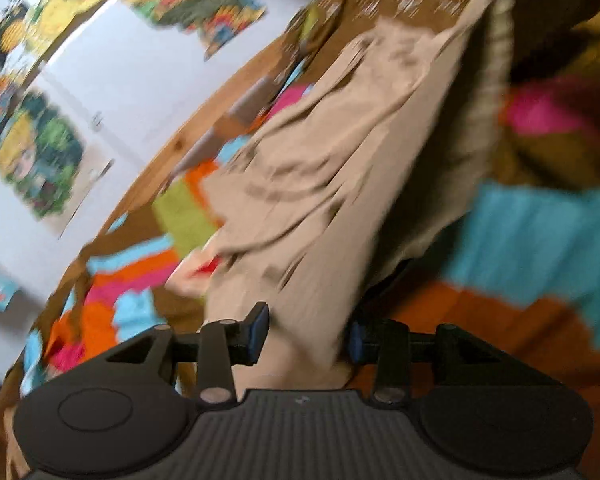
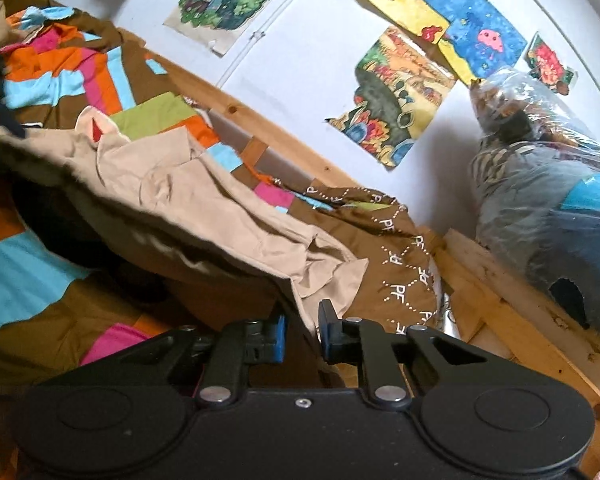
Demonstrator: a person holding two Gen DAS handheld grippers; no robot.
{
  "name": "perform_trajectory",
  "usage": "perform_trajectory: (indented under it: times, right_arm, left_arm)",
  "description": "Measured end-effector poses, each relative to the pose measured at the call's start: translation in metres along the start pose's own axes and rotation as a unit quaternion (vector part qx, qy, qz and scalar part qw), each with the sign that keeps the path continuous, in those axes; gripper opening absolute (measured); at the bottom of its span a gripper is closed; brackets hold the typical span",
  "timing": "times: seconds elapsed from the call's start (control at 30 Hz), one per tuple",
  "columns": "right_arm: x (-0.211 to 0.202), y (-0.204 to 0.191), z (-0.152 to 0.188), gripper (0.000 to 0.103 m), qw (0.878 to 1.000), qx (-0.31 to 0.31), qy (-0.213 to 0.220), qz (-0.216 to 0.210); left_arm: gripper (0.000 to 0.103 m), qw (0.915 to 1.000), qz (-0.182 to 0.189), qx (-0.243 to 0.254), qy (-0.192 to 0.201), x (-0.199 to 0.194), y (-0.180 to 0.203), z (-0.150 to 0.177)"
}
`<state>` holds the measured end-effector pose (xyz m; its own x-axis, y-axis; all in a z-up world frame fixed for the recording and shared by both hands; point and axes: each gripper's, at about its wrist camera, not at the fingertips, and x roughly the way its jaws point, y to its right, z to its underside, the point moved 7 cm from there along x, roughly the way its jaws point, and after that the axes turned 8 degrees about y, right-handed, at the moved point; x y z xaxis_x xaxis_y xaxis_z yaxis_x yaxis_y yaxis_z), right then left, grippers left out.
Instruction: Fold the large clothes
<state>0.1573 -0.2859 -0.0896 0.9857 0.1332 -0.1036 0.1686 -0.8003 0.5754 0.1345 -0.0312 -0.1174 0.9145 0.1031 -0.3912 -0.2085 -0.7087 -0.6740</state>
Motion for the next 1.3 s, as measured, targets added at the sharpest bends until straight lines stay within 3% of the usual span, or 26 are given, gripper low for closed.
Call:
perform_trajectory:
  times: [0.1, 0.23, 0.37, 0.43, 0.57, 0.77, 0.93, 0.97, 1.03, 1.17, 1.3]
  right_arm:
    - [0.001, 0.002, 0.000, 0.017, 1.000, 0.000, 0.000, 0.001]
    - [-0.001, -0.003, 0.004, 0.016, 1.000, -0.008, -0.012, -0.008]
    - [-0.003, -0.003, 0.007, 0.016, 1.000, -0.005, -0.021, -0.013]
    - [-0.005, -0.003, 0.006, 0.016, 1.000, 0.002, -0.021, -0.013]
    - [-0.004, 0.000, 0.000, 0.016, 1.000, 0.023, -0.012, -0.008]
    - [0.004, 0.012, -0.006, 0.016, 0.997, 0.076, -0.004, -0.001]
    - [0.003, 0.010, -0.004, 0.016, 0.997, 0.071, -0.002, -0.002]
    - [0.002, 0.010, -0.004, 0.016, 0.997, 0.071, -0.003, -0.002]
    - [0.001, 0.010, -0.001, 0.016, 0.997, 0.076, -0.009, -0.004]
    - [-0.009, 0.007, 0.008, 0.015, 0.995, 0.087, -0.045, -0.024]
    - [-0.018, -0.001, 0.009, 0.007, 0.995, 0.071, -0.060, -0.042]
  left_arm:
    - [0.046, 0.9999, -0.013, -0.009, 0.004, -0.001, -0.013, 0.005]
    - [0.046, 0.9995, -0.024, 0.014, 0.014, -0.007, -0.012, 0.008]
    - [0.048, 0.9993, 0.028, -0.025, 0.004, -0.017, -0.001, 0.017]
    - [0.058, 0.9984, 0.048, -0.029, 0.011, -0.022, 0.007, 0.019]
    - [0.058, 0.9994, 0.031, 0.005, 0.016, -0.013, 0.021, 0.015]
    - [0.056, 0.9998, 0.007, -0.009, -0.017, 0.014, 0.011, 0.009]
    - [0.036, 0.9993, -0.024, -0.019, -0.021, 0.012, -0.007, 0.017]
    - [0.022, 0.9992, -0.027, -0.024, -0.016, 0.010, -0.011, 0.018]
    - [0.005, 0.9991, -0.031, -0.027, -0.005, 0.004, -0.016, 0.019]
    - [0.003, 0.9981, -0.037, -0.042, 0.024, -0.010, -0.026, 0.012]
    - [0.003, 0.9969, -0.030, -0.050, 0.053, -0.031, -0.047, 0.003]
